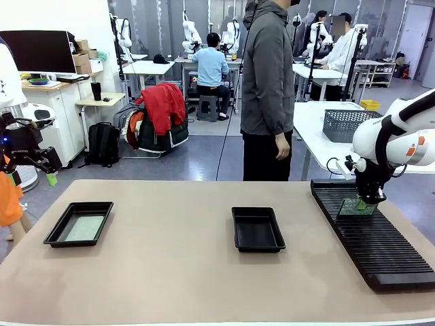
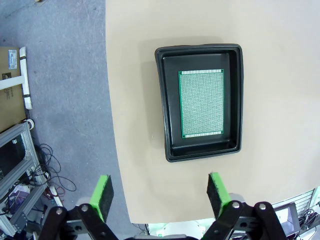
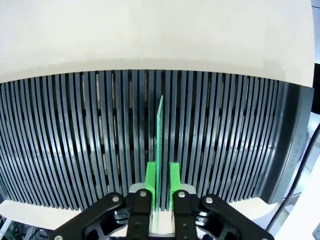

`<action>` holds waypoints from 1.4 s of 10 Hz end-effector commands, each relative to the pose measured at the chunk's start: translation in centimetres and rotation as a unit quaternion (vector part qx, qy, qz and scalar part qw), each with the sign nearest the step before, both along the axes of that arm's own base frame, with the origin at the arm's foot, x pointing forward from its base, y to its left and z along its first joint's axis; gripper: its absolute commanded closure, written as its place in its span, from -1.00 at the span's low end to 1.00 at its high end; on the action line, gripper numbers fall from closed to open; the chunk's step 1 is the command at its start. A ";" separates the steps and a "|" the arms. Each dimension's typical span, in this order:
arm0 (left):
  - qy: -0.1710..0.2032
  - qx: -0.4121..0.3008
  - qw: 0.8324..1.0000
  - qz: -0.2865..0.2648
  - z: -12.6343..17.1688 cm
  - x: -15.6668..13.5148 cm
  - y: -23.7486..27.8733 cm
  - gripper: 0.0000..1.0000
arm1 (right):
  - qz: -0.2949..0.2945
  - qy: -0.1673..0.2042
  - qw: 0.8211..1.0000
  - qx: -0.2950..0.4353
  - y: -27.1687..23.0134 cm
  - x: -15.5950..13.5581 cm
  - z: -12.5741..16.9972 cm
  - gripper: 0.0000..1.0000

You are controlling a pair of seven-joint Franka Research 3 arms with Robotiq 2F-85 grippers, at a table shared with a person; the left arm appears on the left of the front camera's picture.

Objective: Inspect and transfer BCBs to ESD trays.
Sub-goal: Pick up the Blank PCB from the PCB Rack and place it in the right ESD tray.

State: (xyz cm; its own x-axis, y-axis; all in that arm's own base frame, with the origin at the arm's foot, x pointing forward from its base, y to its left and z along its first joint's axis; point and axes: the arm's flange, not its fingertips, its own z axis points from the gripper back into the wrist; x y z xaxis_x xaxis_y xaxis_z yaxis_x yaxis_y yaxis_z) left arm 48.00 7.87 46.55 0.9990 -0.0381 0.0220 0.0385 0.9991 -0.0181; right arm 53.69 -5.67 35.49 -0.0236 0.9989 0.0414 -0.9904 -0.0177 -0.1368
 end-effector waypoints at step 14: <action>-0.003 0.001 1.000 0.001 -0.1 -0.1 0.0 -1.00 | -0.002 0.060 0.998 -0.022 1.8 -4.5 22.2 1.00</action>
State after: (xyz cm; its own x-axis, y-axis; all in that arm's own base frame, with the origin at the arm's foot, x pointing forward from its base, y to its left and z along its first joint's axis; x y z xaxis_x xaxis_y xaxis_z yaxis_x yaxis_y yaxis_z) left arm 48.01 7.87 46.53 0.9990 -0.0382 0.0216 0.0386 0.9991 -0.0181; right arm 48.51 -4.56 56.23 -0.0289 0.9991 0.0308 -0.9983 -0.0273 -0.0521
